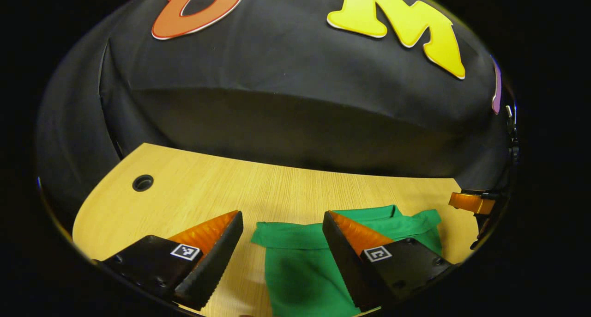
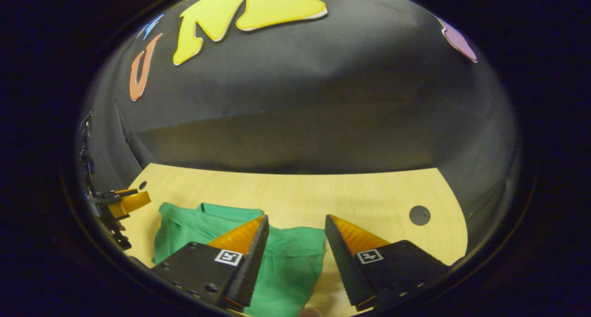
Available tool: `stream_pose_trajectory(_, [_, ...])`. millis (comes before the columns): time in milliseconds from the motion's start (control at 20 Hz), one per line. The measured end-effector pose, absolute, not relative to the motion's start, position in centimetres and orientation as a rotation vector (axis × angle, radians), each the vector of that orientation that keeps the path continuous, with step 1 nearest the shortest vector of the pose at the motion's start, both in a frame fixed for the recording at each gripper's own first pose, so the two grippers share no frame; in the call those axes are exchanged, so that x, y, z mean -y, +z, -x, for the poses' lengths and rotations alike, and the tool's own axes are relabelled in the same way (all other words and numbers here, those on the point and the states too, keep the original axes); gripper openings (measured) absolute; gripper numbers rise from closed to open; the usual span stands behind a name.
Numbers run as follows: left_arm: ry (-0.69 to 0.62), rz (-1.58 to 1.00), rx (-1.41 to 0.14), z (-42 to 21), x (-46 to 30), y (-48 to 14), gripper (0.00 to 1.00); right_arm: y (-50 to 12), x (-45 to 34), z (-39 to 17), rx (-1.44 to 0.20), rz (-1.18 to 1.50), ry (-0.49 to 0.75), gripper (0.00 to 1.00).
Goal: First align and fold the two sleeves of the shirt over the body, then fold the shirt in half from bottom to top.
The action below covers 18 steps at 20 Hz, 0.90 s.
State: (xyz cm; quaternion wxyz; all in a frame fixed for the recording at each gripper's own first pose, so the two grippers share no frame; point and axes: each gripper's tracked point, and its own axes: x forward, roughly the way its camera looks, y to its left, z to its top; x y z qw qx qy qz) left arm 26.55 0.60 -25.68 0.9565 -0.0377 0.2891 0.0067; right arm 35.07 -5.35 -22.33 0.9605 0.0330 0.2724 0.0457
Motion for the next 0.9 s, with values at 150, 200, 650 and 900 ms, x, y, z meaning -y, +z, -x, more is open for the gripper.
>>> stream_pose_trajectory(150, [0.01, 0.055, -0.512, -24.7, 0.6, -21.8, 1.0, -18.8, 5.4, -32.5, -0.463, -0.035, 0.074, 0.96])
stream_pose_trajectory(200, [0.012, 0.053, -0.484, -23.7, 0.9, -20.2, 1.0, -17.5, 5.3, -31.3, -0.431, -0.017, 0.072, 0.96])
stream_pose_trajectory(650, [0.008, 0.054, -0.192, -11.6, 3.4, -3.7, 1.0, -6.8, 1.4, -16.5, -0.211, 0.034, 0.123, 0.96])
stream_pose_trajectory(900, [-0.004, 0.007, -0.128, -4.0, 4.0, -0.2, 1.0, -3.8, -0.7, -7.6, -0.149, 0.001, 0.111, 0.96])
